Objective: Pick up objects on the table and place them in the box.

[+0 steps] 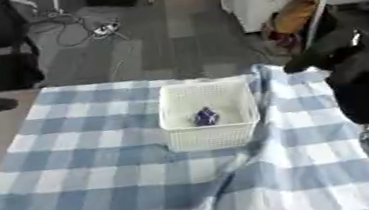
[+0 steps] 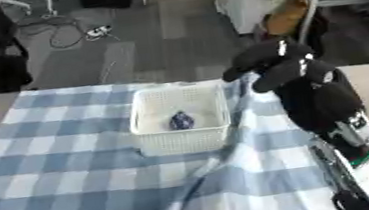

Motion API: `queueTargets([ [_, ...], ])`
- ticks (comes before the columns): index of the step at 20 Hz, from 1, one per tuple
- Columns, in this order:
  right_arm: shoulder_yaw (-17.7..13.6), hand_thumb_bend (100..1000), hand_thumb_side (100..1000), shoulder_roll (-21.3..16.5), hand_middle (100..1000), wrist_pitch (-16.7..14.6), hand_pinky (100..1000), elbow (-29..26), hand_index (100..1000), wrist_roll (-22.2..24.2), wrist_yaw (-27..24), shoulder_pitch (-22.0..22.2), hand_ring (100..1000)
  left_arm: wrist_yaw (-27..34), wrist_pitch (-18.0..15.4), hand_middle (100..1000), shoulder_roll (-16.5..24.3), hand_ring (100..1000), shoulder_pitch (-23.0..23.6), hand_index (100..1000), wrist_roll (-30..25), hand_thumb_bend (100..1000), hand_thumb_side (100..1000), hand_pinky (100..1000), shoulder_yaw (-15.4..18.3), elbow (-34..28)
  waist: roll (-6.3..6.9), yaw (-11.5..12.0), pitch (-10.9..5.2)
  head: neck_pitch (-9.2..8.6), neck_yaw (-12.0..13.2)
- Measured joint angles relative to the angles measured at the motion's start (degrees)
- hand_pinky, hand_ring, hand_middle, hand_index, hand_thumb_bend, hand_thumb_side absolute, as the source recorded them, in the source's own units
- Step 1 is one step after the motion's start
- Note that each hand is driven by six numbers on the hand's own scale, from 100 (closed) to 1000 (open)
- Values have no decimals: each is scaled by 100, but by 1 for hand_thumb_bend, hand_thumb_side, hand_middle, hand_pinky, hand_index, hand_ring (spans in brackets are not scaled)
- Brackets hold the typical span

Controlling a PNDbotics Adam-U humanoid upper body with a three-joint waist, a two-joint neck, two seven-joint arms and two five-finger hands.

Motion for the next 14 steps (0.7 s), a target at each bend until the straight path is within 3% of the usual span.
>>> queueTargets([
  [5, 20, 100, 1000, -4, 758, -26, 721, 0, 684, 111, 56, 8, 717, 1, -1, 930, 0, 579, -1, 724, 0, 100, 782, 708, 0, 0, 0, 15, 0, -258, -116],
  [14, 85, 100, 1000, -47, 755, 54, 726, 0, 667, 279, 154, 8, 713, 2, -3, 929, 0, 579, -9, 724, 1, 100, 781, 707, 0, 0, 3, 1, 0, -1204, -817],
])
